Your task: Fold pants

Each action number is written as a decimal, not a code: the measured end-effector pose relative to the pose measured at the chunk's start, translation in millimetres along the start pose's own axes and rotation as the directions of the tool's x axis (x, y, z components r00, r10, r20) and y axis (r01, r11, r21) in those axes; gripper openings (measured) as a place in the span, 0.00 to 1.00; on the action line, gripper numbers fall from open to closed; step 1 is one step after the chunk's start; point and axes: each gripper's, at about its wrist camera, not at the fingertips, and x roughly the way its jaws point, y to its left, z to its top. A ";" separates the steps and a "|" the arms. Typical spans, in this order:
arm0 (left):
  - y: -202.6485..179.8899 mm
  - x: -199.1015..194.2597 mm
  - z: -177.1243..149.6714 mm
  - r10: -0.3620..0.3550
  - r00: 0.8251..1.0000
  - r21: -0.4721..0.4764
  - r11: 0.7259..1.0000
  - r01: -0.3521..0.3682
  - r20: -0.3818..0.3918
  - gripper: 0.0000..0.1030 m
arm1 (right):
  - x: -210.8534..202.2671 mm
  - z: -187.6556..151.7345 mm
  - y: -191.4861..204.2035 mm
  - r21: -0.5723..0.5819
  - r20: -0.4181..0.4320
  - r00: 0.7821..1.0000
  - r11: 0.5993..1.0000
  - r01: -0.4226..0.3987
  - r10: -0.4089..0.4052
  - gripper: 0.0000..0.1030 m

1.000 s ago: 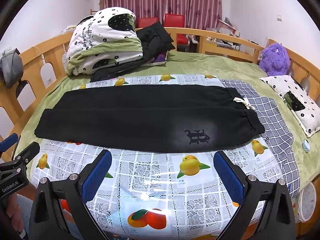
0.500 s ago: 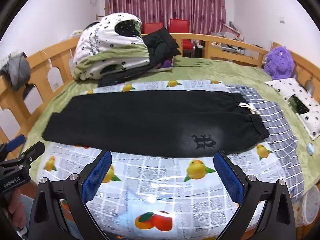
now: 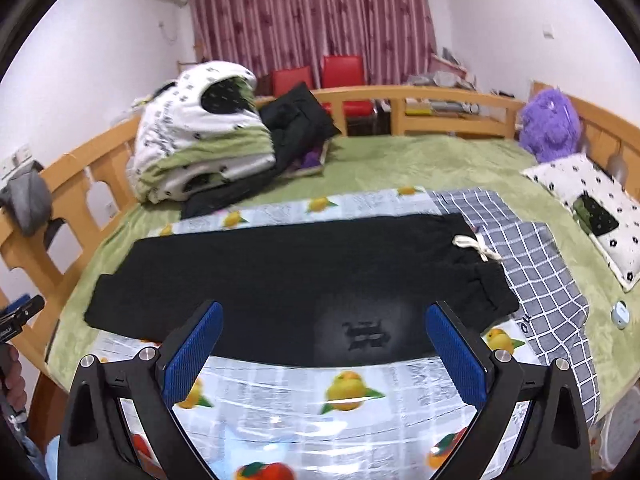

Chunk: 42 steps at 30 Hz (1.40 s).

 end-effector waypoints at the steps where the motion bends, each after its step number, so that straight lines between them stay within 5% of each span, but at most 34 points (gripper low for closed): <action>1: 6.4 12.9 -4.4 0.010 1.000 -0.022 1.000 -0.011 -0.027 0.95 | 10.8 -3.6 -9.4 0.009 -0.020 1.000 1.000 -0.002 0.002 0.95; 10: 66.6 133.1 -49.3 -0.026 0.990 -0.163 0.987 0.003 -0.136 0.93 | 135.5 -96.4 -97.3 0.219 -0.241 0.969 0.976 -0.006 0.060 0.77; 16: 90.1 183.8 -50.3 -0.092 0.983 -0.287 0.957 0.043 -0.157 0.93 | 158.8 -109.5 -133.5 0.415 -0.171 0.973 0.907 -0.074 0.158 0.77; 21: 88.0 189.6 -48.5 -0.056 0.987 -0.329 0.944 0.003 -0.151 0.91 | 175.5 -102.7 -138.2 0.478 -0.179 0.969 0.876 -0.064 0.169 0.77; 24: 87.8 189.5 -52.2 -0.059 0.992 -0.307 0.951 0.021 -0.115 0.91 | 182.5 -102.1 -136.6 0.461 -0.134 0.971 0.879 -0.118 0.200 0.75; 27: 87.7 190.6 -56.2 -0.029 0.992 -0.307 0.952 -0.009 -0.119 0.87 | 189.7 -106.6 -128.1 0.439 -0.151 0.978 0.896 -0.061 0.140 0.67; 30: 86.1 197.2 -48.7 -0.010 0.991 -0.262 0.965 -0.025 -0.130 0.87 | 204.6 -97.5 -120.0 0.427 -0.167 0.970 0.900 -0.090 0.176 0.66; 31: 87.6 199.9 -46.5 0.009 0.990 -0.269 0.962 -0.046 -0.139 0.79 | 208.3 -95.3 -117.4 0.430 -0.169 0.973 0.900 -0.069 0.155 0.64; 32: 90.2 200.8 -44.8 0.023 0.990 -0.284 0.957 -0.063 -0.141 0.70 | 213.8 -93.0 -115.1 0.430 -0.184 0.972 0.901 -0.053 0.145 0.46; 33: 92.7 202.4 -42.2 0.031 0.988 -0.293 0.953 -0.074 -0.149 0.50 | 218.7 -92.6 -114.1 0.437 -0.208 0.965 0.898 -0.052 0.157 0.17; 35: 95.8 207.4 -33.3 0.072 0.978 -0.272 0.954 -0.125 -0.196 0.08 | 221.1 -86.9 -112.3 0.444 -0.218 0.964 0.895 -0.044 0.155 0.15; 42: 100.7 164.9 30.9 -0.045 0.999 -0.269 0.962 0.037 -0.026 0.05 | 182.5 -13.8 -80.8 0.258 -0.090 0.989 0.962 -0.088 0.114 0.11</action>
